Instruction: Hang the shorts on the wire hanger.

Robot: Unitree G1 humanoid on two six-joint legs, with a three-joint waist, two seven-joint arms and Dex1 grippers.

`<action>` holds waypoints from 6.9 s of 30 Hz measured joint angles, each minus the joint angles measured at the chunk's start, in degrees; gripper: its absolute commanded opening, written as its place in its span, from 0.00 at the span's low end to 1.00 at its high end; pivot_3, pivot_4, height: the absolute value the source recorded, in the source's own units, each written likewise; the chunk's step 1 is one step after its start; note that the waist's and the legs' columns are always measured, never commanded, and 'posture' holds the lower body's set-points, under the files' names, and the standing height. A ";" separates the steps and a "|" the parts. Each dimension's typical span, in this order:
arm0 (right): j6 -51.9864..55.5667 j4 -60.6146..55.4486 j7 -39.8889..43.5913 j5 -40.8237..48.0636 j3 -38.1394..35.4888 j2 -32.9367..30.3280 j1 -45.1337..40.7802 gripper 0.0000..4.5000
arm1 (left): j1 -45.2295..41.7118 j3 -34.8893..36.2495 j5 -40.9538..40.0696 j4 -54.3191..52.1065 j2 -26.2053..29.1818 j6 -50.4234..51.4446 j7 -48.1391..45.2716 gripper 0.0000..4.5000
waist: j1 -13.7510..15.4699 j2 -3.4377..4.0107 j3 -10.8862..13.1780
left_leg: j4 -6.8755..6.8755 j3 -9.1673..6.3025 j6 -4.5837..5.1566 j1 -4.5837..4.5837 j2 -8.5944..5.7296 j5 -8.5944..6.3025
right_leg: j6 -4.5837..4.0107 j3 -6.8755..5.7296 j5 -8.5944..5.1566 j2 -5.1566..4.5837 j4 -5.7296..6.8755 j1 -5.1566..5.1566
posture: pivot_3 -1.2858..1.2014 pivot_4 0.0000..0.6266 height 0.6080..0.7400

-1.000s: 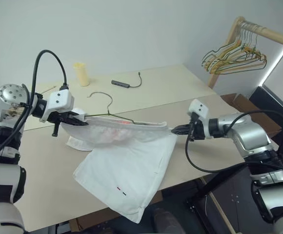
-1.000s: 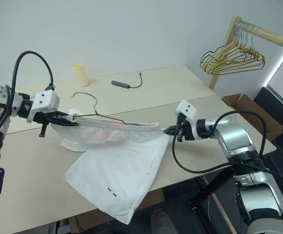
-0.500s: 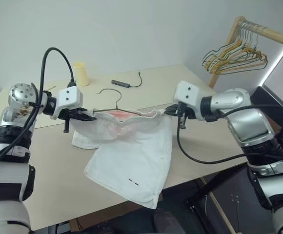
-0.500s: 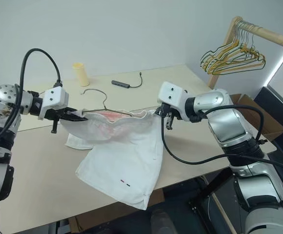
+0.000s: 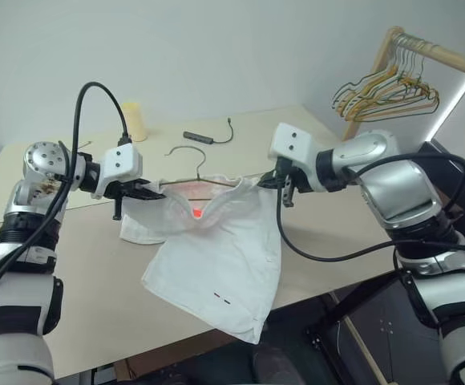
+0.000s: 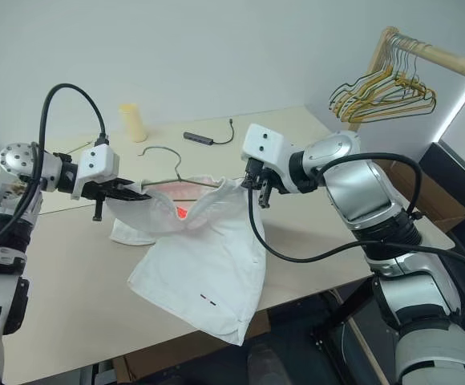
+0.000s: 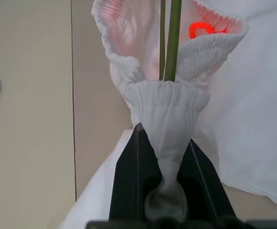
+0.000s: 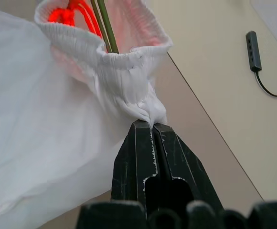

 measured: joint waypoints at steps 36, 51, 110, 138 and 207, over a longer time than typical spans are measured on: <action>-12.14 6.74 5.22 3.54 -1.34 2.82 3.66 0.41 | 0.23 3.00 -3.76 -3.73 -1.59 2.29 -4.03 0.00 | -0.25 0.00 0.00 | 0.00 -0.01 0.03 -0.03 -0.07 0.02 | -0.01 0.01 0.01 -0.05 0.05 -0.05 | 0.41 0.00 1.00; -11.95 8.73 4.90 1.22 -0.25 4.07 2.89 0.00 | 1.14 3.29 -3.02 -2.26 -2.49 -2.15 -1.23 0.26 | -0.19 0.00 0.00 | 0.00 -0.02 0.03 -0.03 -0.08 0.02 | -0.01 0.00 0.01 -0.09 0.05 -0.05 | 0.41 0.00 1.00; 26.98 13.38 -88.60 -19.79 -59.64 21.90 -9.30 0.00 | 17.79 22.61 -38.67 -38.26 -21.33 23.96 22.20 0.99 | -9.68 0.16 -0.07 | 0.01 -0.13 0.42 0.18 -0.66 0.21 | 0.37 0.02 0.10 -0.71 -0.12 0.54 | 0.36 0.00 1.00; 10.18 59.52 -93.89 2.04 -68.79 1.27 -22.37 0.00 | 17.85 20.54 -36.21 -37.93 -21.24 23.65 20.56 0.99 | -12.55 0.25 0.03 | -0.40 0.08 0.54 0.53 -0.72 0.21 | 1.01 0.19 -0.24 -0.72 -0.76 1.36 | 0.36 0.00 1.00; -23.49 -3.54 -20.39 -13.71 5.21 9.10 19.00 1.00 | 54.17 24.63 -27.47 -64.72 -8.50 29.72 35.81 1.00 | 12.65 0.25 0.23 | -0.33 0.51 0.64 0.16 -0.21 0.15 | 0.16 -0.02 0.43 -0.18 -0.94 0.34 | 0.52 0.00 1.00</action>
